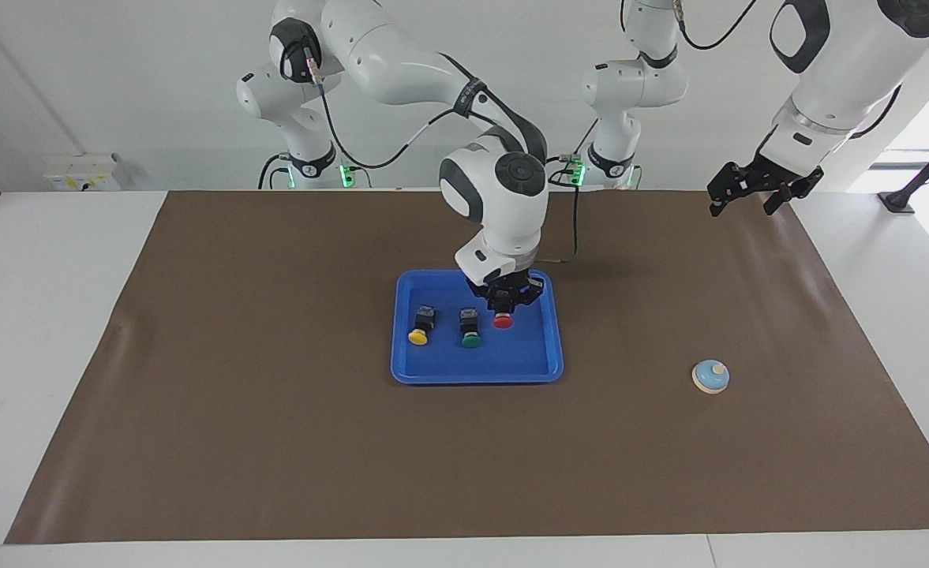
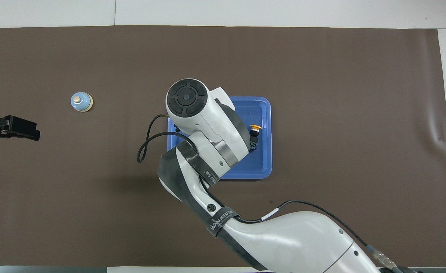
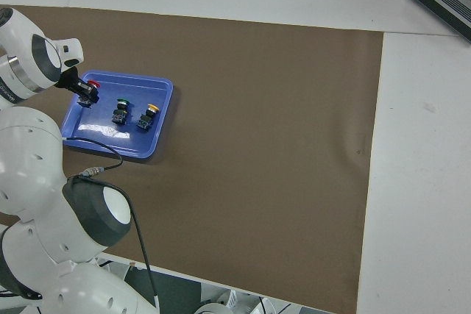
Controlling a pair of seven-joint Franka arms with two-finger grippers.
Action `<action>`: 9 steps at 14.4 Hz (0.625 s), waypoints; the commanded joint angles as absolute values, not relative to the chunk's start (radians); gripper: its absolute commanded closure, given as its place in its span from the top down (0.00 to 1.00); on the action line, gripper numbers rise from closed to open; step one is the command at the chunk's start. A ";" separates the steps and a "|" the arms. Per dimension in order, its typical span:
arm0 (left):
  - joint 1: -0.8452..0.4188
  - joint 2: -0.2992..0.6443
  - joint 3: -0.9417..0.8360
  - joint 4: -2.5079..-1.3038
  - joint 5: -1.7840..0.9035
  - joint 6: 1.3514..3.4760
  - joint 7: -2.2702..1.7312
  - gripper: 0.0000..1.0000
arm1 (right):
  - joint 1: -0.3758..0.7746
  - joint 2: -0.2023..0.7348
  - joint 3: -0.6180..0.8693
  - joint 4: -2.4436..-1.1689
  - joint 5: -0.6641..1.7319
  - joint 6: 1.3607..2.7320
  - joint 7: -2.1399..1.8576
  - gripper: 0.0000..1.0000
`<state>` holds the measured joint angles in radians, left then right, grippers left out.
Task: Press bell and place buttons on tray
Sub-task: 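Carry the red button into the tray, release it, withdraw the right gripper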
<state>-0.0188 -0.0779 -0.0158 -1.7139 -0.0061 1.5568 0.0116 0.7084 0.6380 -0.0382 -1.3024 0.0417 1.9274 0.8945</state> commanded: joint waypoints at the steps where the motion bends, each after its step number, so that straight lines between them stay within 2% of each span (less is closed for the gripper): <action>1: -0.017 -0.086 -0.014 -1.709 -0.014 1.543 0.005 1.00 | 0.722 0.647 -0.041 -1.362 0.043 2.002 0.917 0.00; 4: -0.017 -0.086 -0.014 -1.709 -0.014 1.543 0.005 1.00 | 0.758 0.696 -0.041 -1.387 0.037 2.057 0.968 0.00; 8: -0.017 -0.086 -0.014 -1.709 -0.014 1.543 0.005 1.00 | 0.753 0.699 -0.041 -1.384 0.044 2.051 0.977 0.00; 9: -0.017 -0.086 -0.014 -1.709 -0.014 1.543 0.005 1.00 | 0.753 0.699 -0.041 -1.384 0.044 2.054 0.986 0.86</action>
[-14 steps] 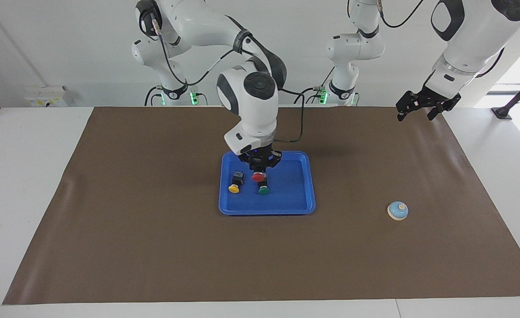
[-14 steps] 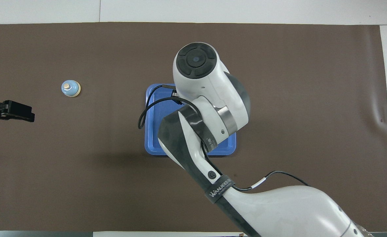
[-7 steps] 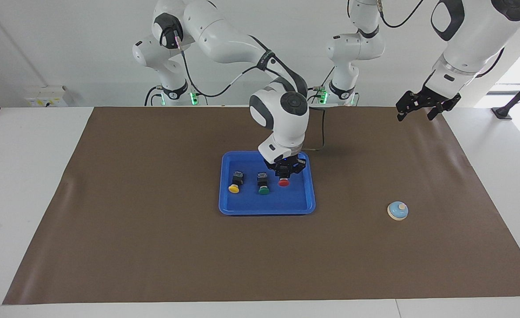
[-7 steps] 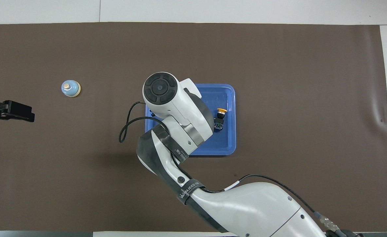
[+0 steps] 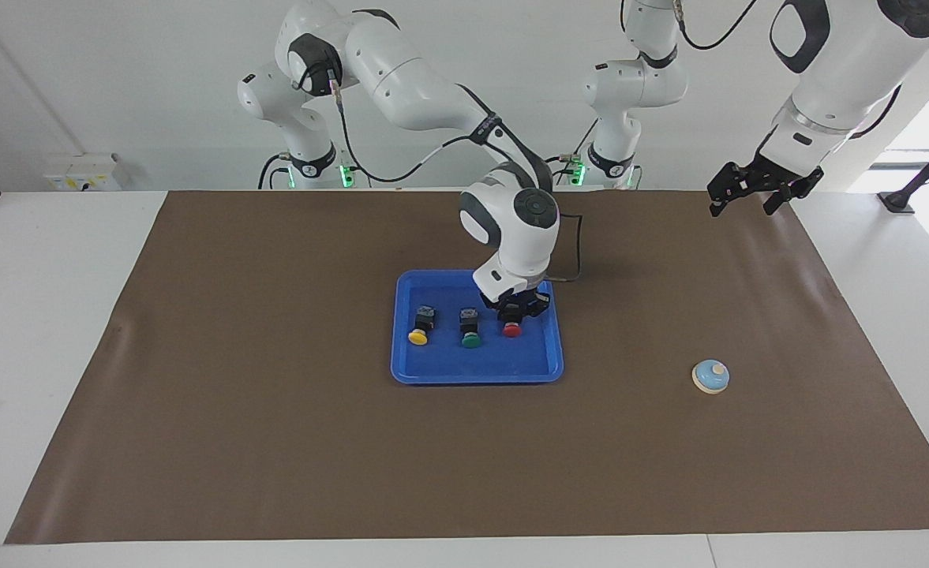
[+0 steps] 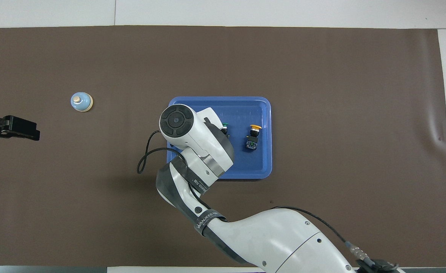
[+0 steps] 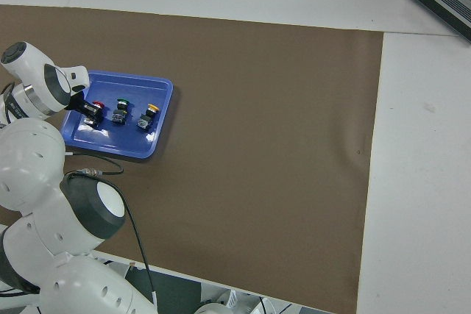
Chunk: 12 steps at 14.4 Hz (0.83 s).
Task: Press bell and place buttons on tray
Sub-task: 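Carry the red button into the tray, release it, withdraw the right gripper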
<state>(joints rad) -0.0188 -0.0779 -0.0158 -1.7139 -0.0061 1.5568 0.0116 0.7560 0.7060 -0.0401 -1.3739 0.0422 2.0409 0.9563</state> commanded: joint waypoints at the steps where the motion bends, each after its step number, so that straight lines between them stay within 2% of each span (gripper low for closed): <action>1: -0.017 -0.086 -0.014 -1.709 -0.014 1.543 0.005 1.00 | 0.753 0.698 -0.041 -1.379 0.043 2.043 1.000 1.00; 3: -0.017 -0.086 -0.014 -1.709 -0.014 1.543 0.005 1.00 | 0.730 0.660 -0.048 -1.373 0.044 1.987 1.003 1.00; 7: -0.017 -0.086 -0.014 -1.709 -0.014 1.543 0.005 1.00 | 0.606 0.533 -0.051 -1.368 0.046 1.893 0.996 1.00; 9: -0.018 -0.086 -0.014 -1.709 -0.014 1.539 0.002 1.00 | 0.505 0.457 -0.049 -1.368 0.040 1.879 0.964 1.00; 12: -0.021 -0.086 -0.015 -1.709 -0.014 1.543 -0.002 1.00 | 0.356 0.361 -0.049 -1.368 0.043 1.758 0.688 1.00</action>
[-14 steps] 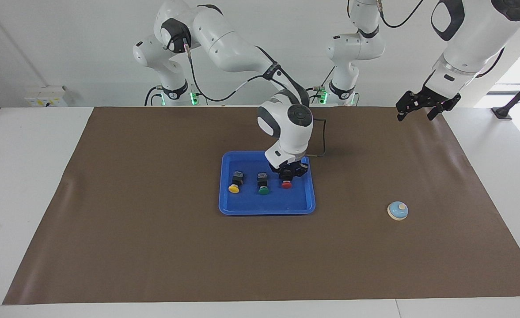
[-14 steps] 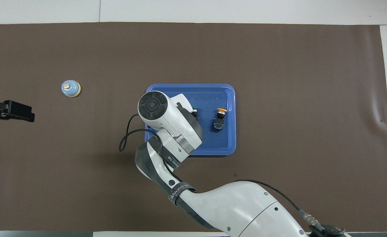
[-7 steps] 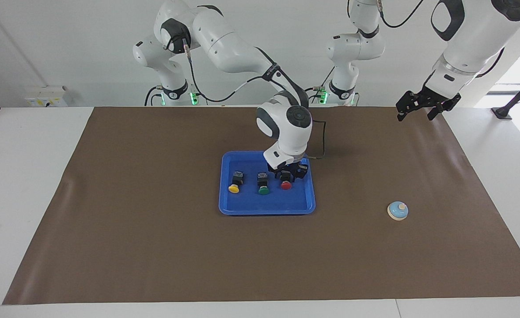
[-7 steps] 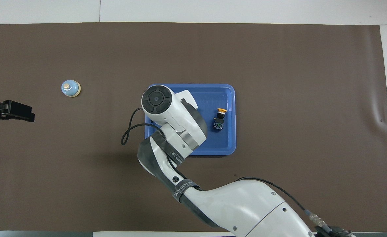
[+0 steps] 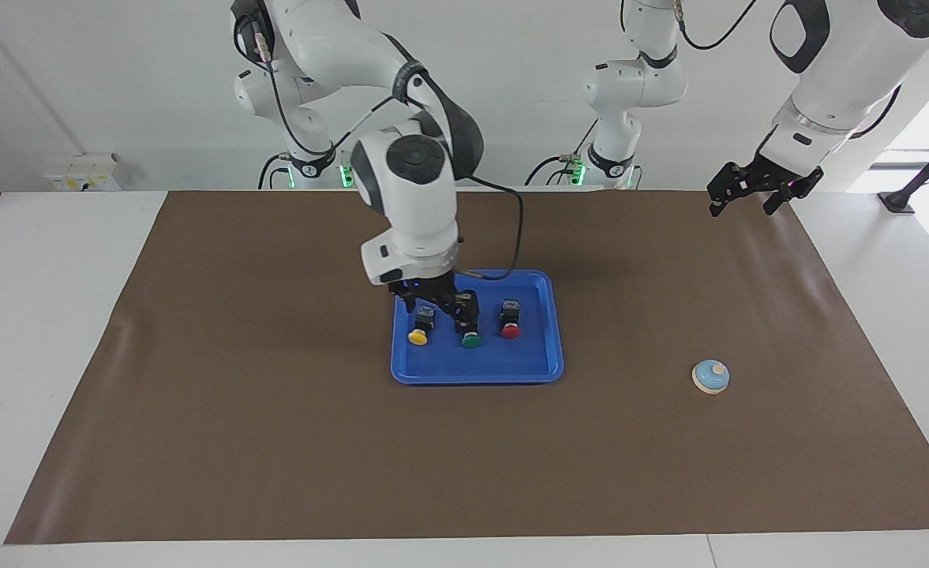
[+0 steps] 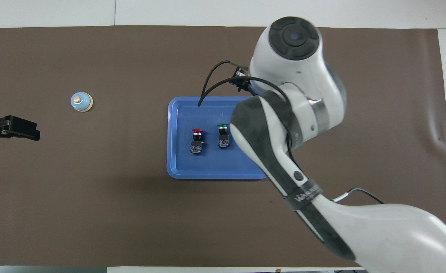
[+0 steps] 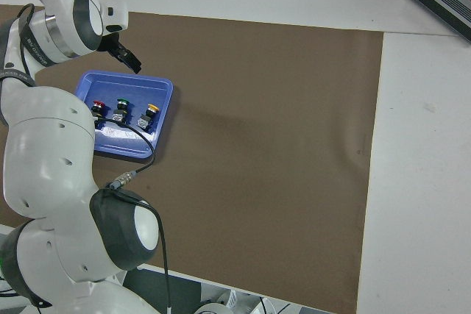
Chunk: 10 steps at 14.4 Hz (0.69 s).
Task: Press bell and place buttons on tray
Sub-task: 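Carry the red button into the tray, release it, withdraw the right gripper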
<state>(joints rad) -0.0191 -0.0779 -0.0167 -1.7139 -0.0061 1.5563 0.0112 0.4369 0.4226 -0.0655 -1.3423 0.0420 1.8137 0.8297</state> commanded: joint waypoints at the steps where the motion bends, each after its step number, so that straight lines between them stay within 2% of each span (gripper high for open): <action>1: -0.026 -0.087 -0.015 -1.712 -0.014 1.558 0.000 1.00 | 0.307 0.333 -0.049 -1.368 0.043 1.714 0.589 1.00; 4: -0.029 -0.084 -0.015 -1.720 -0.014 1.631 0.012 1.00 | 0.207 0.282 -0.051 -1.368 0.031 1.629 0.360 1.00; 6: -0.028 -0.086 -0.015 -1.743 -0.014 1.684 0.012 0.75 | 0.132 0.246 -0.051 -1.368 0.029 1.586 0.223 1.00; 7: -0.028 -0.080 -0.015 -1.746 -0.014 1.709 0.012 0.52 | 0.103 0.233 -0.051 -1.368 0.028 1.571 0.163 1.00; 9: -0.029 -0.046 -0.017 -1.753 -0.014 1.762 0.009 0.00 | 0.048 0.198 -0.051 -1.376 0.026 1.536 0.085 1.00; 10: -0.028 -0.023 -0.017 -1.764 -0.014 1.799 0.006 0.00 | 0.025 0.181 -0.051 -1.379 0.026 1.514 0.066 1.00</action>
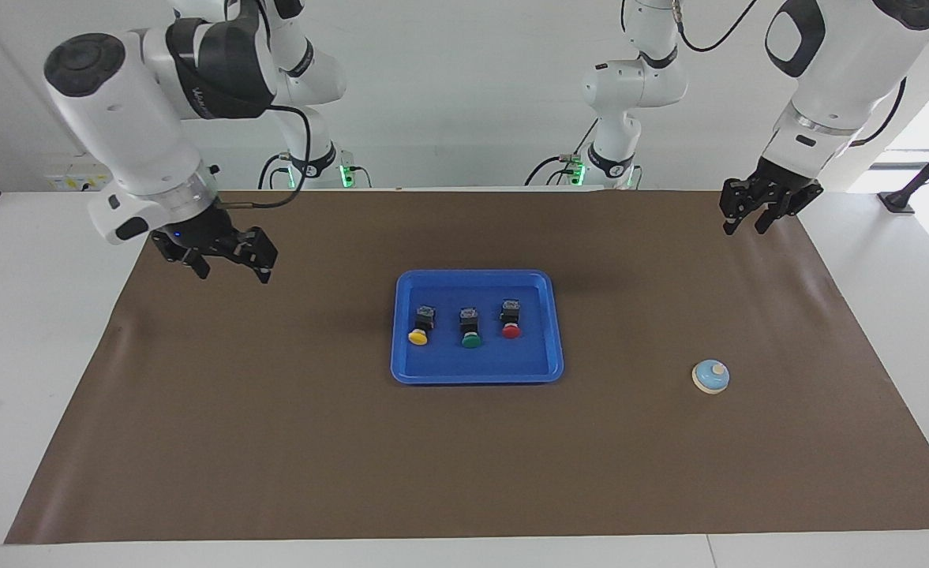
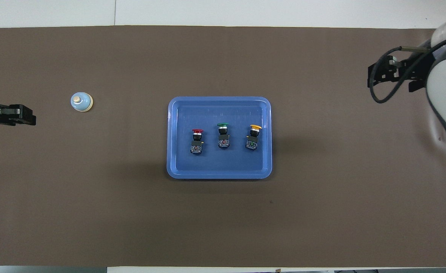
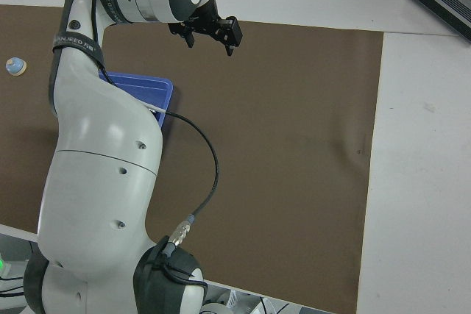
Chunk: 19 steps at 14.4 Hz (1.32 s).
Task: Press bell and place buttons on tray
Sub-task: 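Move the left gripper over the call bell and press down again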
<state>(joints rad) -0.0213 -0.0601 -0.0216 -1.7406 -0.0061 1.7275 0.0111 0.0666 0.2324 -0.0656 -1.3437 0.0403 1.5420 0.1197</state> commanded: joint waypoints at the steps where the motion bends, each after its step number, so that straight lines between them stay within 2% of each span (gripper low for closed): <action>1: -0.029 0.015 -0.015 -1.764 -0.014 1.849 0.003 0.00 | 0.011 0.160 -0.051 -1.387 0.026 1.491 0.057 1.00; 4: -0.021 0.190 -0.014 -1.755 -0.003 2.010 0.011 0.00 | -0.023 0.050 -0.049 -1.494 0.015 1.479 0.058 1.00; 6: -0.006 0.253 -0.014 -1.761 -0.003 2.098 0.014 0.00 | -0.028 -0.032 -0.041 -1.601 -0.021 1.509 0.057 1.00; 8: 0.006 0.307 -0.014 -1.755 -0.002 2.137 0.017 0.00 | -0.052 -0.058 -0.020 -1.650 -0.031 1.537 0.057 1.00; 10: 0.008 0.321 -0.012 -1.764 -0.003 2.167 0.021 0.00 | -0.104 -0.054 0.037 -1.644 -0.038 1.566 0.040 1.00; 19: 0.021 0.370 -0.012 -1.779 -0.003 2.247 0.037 0.00 | -0.109 -0.052 0.057 -1.631 -0.018 1.551 0.049 1.00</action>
<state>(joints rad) 0.0161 0.3642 -0.0106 -1.7757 -0.0059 2.2203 0.0216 -0.0852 -0.0320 0.0348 -1.6097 -0.0255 1.5425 0.0683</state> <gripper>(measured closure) 0.991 0.000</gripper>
